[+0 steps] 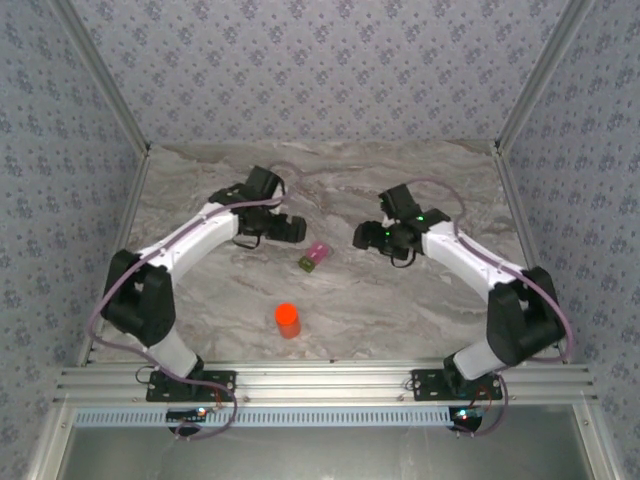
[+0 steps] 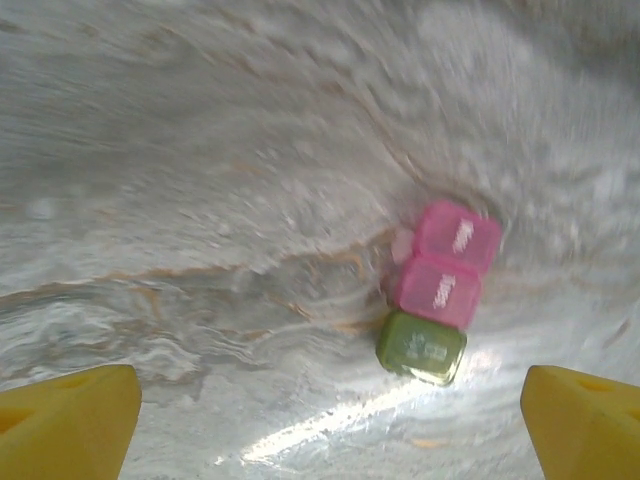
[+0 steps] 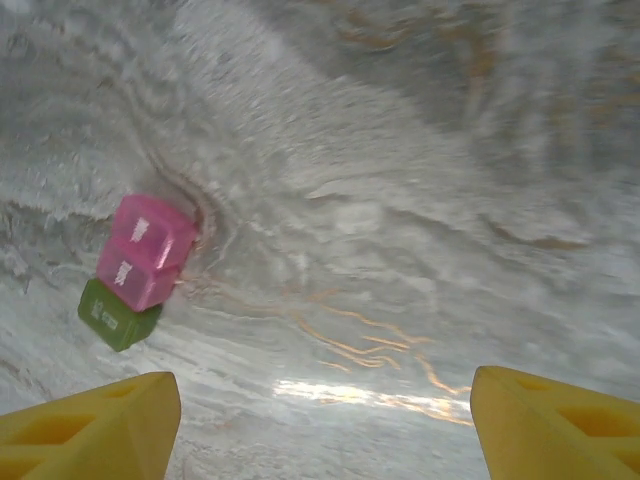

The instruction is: Sort the pills into containers

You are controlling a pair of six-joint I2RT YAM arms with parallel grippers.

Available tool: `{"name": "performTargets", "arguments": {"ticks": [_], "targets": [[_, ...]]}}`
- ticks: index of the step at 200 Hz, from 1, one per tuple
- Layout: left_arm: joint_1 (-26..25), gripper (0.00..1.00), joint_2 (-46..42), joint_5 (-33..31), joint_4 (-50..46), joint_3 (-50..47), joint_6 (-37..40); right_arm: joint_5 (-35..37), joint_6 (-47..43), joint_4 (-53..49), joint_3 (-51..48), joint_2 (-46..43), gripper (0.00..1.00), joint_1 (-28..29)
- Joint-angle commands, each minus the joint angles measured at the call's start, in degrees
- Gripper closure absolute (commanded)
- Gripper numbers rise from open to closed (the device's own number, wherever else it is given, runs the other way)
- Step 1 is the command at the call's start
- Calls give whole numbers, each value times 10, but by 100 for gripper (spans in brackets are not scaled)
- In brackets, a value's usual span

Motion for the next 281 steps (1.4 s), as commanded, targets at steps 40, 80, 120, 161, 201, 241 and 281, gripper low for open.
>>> {"name": "performTargets", "arguments": {"ticks": [40,80,120,161,201,241,281], "targets": [[-64,10,112,21,-84,63,144,1,24,11,-54,-30,18,-41],[-74,13,149,39,-58,71,148,-21,27,47,-83,-29,19,-44],[-74,14,165,49,-43,73,147,-24,30,62,-94,-16,19,-48],[-74,17,176,56,-30,70,145,-25,33,68,-97,-11,19,-49],[-74,24,189,60,-26,71,146,-25,33,67,-98,-11,20,-50],[-74,27,196,60,-24,69,143,-26,33,68,-101,-11,20,-50],[-74,31,200,55,-22,66,140,-26,34,68,-103,-11,20,-51]]}}
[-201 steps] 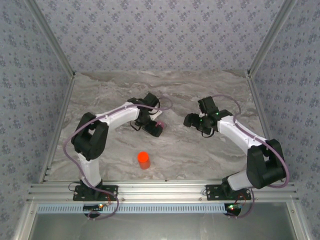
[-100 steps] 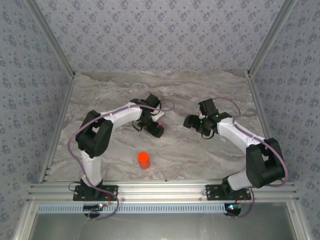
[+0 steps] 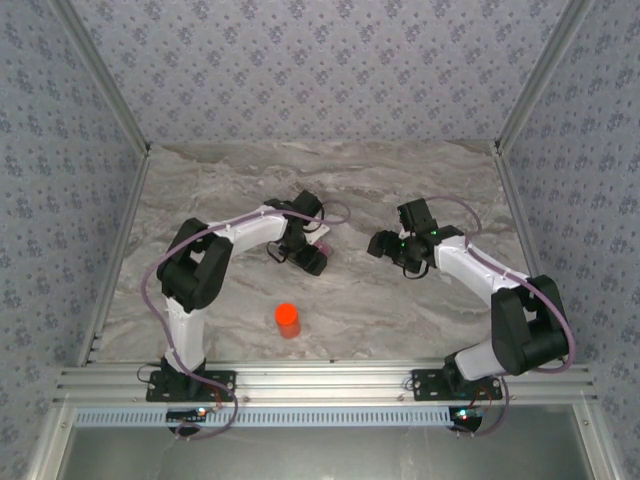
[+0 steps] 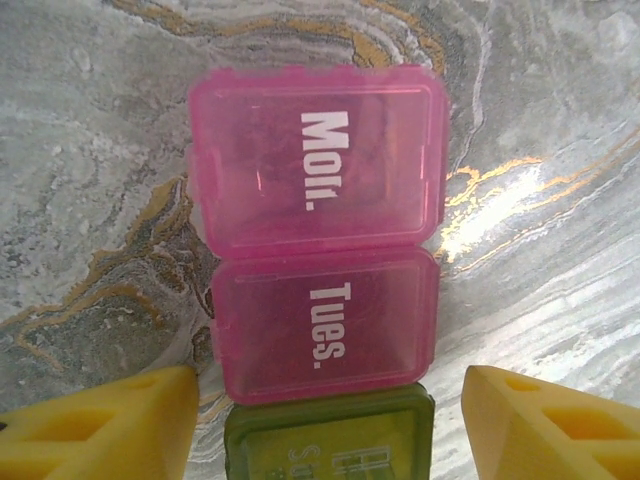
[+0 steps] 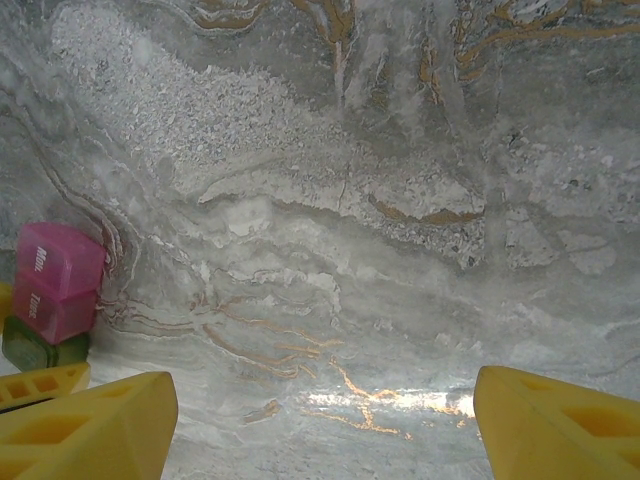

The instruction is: Sort the pills into containers

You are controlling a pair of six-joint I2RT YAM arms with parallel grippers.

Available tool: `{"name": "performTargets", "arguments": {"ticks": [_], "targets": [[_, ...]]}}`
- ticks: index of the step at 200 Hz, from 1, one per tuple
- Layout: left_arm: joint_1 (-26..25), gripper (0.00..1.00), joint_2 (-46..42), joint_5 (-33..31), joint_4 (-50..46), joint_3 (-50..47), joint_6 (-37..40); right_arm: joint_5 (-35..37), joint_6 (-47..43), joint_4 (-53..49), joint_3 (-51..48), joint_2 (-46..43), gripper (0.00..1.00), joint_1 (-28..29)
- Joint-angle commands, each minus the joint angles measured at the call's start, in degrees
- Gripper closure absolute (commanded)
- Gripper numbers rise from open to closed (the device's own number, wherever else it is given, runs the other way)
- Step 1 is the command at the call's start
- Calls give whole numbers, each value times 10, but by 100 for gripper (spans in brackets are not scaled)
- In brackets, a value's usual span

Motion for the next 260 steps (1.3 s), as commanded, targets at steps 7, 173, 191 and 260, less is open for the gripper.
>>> {"name": "performTargets", "arguments": {"ticks": [7,173,191,260], "targets": [[-1,32,9,7,1,6,4,-6,10,-2,-8,6,20,-4],[-3,48,0,-14,38,-26,-11,-10,16,-1,-15,-1,20,-10],[-3,51,2,-14,43,-28,-11,-10,17,1,-16,0,20,-9],[-5,58,-6,-11,55,-30,-12,-17,18,4,-15,1,20,-12]]}}
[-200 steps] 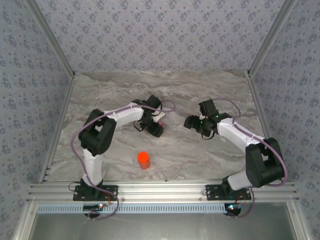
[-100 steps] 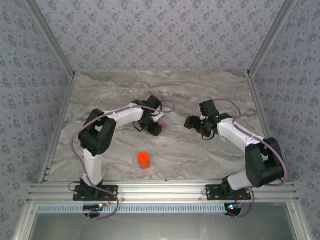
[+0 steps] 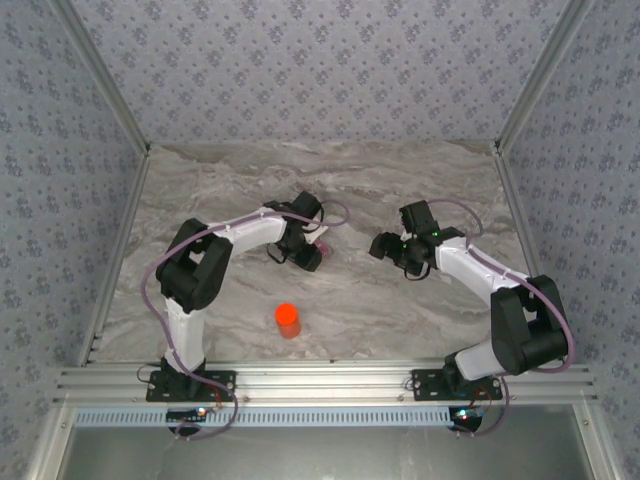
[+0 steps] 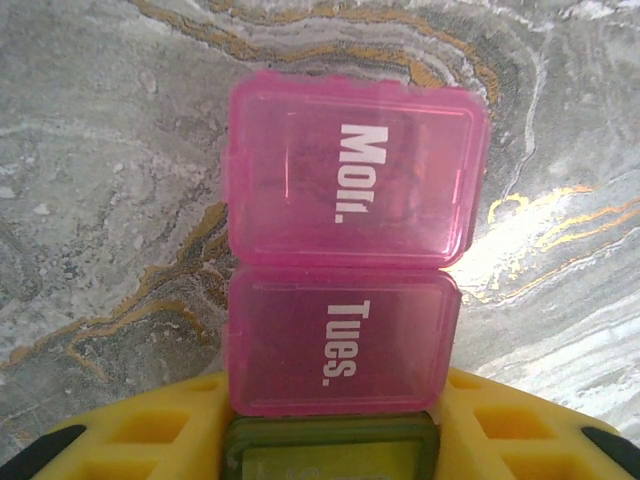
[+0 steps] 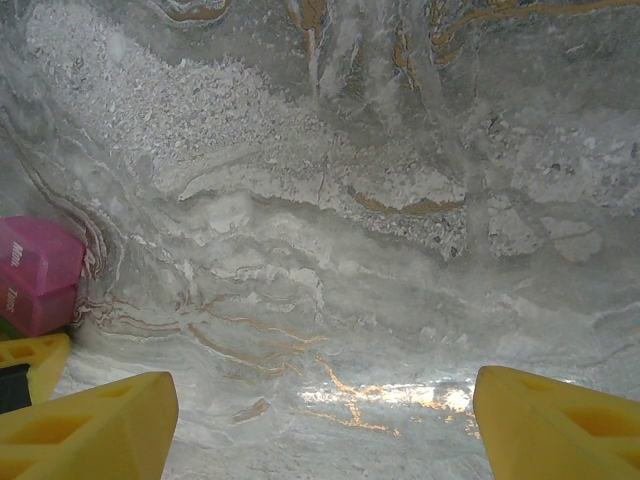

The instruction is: Sort the pills into containers

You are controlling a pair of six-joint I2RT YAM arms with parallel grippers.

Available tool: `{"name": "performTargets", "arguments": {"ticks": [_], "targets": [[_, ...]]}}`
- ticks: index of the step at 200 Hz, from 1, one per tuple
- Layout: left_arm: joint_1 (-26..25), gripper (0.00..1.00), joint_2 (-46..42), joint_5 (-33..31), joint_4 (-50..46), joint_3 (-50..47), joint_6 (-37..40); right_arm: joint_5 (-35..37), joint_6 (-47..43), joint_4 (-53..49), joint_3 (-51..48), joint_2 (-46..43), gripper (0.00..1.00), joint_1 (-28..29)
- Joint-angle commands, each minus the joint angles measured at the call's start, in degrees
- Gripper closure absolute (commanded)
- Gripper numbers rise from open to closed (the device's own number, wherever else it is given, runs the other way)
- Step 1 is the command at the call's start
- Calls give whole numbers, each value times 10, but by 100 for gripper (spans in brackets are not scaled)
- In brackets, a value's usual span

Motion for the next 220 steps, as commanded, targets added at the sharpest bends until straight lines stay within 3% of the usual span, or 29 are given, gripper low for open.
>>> {"name": "performTargets", "arguments": {"ticks": [1,151,193,220], "targets": [[-4,58,-3,16,22,-13,-1,-10,9,1,-4,0,20,-4],[-6,68,-177,20,112,-67,-5,-45,19,20,-3,-12,21,4],[-6,68,-207,22,118,-71,-3,6,49,-97,-81,-181,20,-31],[-7,69,-215,35,134,-77,6,-15,58,-107,-124,-279,20,-67]]}}
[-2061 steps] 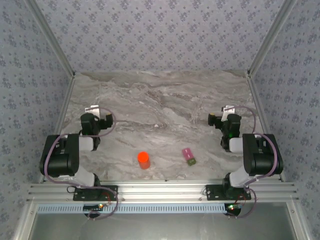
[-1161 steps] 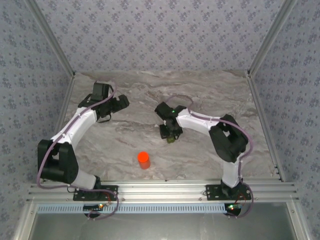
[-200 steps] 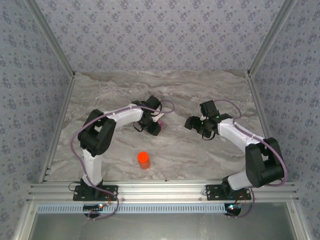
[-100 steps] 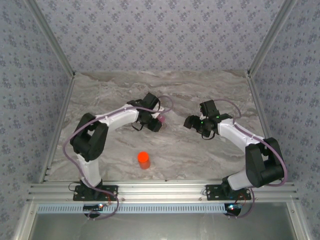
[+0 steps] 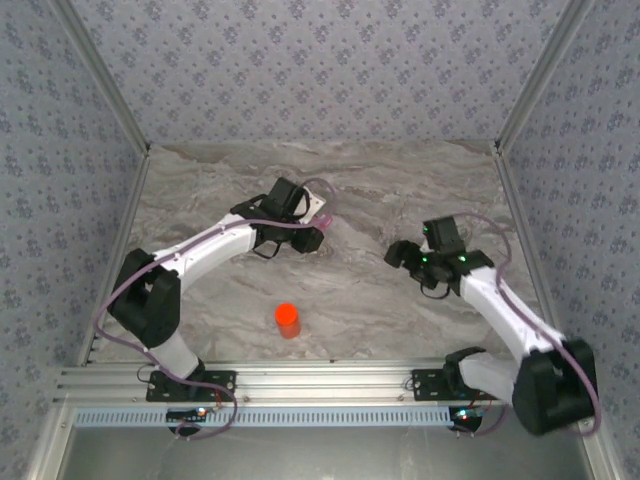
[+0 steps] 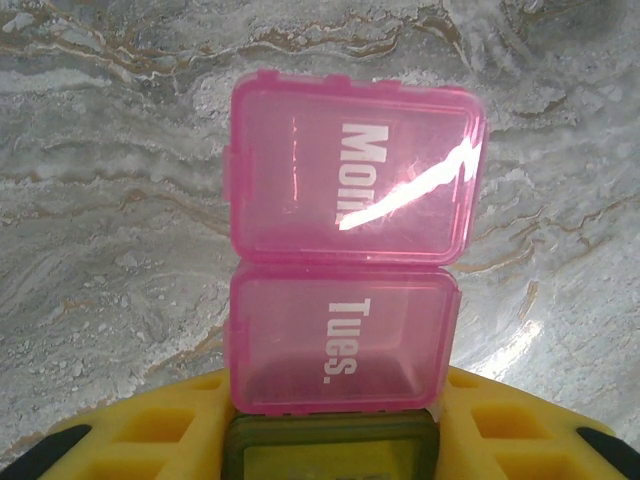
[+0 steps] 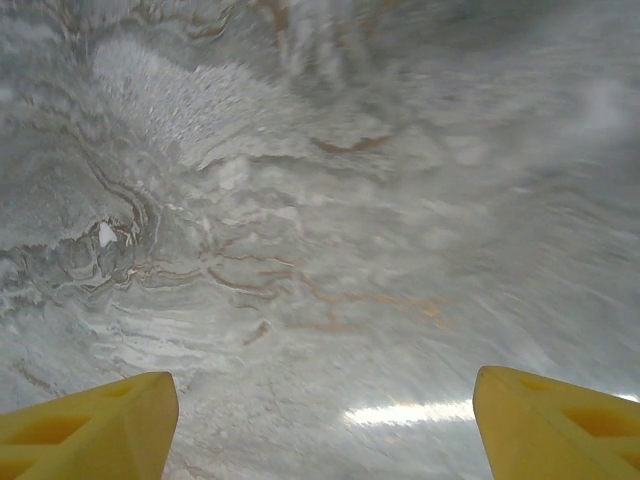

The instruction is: Sort the pills into containers

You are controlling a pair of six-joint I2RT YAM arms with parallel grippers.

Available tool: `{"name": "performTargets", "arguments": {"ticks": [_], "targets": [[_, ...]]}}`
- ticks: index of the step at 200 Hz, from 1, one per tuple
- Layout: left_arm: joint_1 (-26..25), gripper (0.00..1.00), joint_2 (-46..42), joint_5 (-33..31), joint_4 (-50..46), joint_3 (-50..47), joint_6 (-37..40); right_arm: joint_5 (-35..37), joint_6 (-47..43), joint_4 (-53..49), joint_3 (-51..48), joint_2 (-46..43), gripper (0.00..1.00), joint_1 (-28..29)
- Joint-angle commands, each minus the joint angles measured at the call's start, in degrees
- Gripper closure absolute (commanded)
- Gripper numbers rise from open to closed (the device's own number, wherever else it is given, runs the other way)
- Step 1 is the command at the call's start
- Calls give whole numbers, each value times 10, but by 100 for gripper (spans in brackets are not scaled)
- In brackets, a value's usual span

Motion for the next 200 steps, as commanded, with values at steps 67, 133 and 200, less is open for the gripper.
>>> {"name": "performTargets", "arguments": {"ticks": [67,133,200], "targets": [[-7,69,-43,40,47,-11,16,-112,36,129,48,65,20,-10],[-8,70,-17,106,63,-2,-48,-182,128,319,75,160,36,18],[-7,71,-22,128,106,-27,-114,-190,210,475,83,197,72,62]]}}
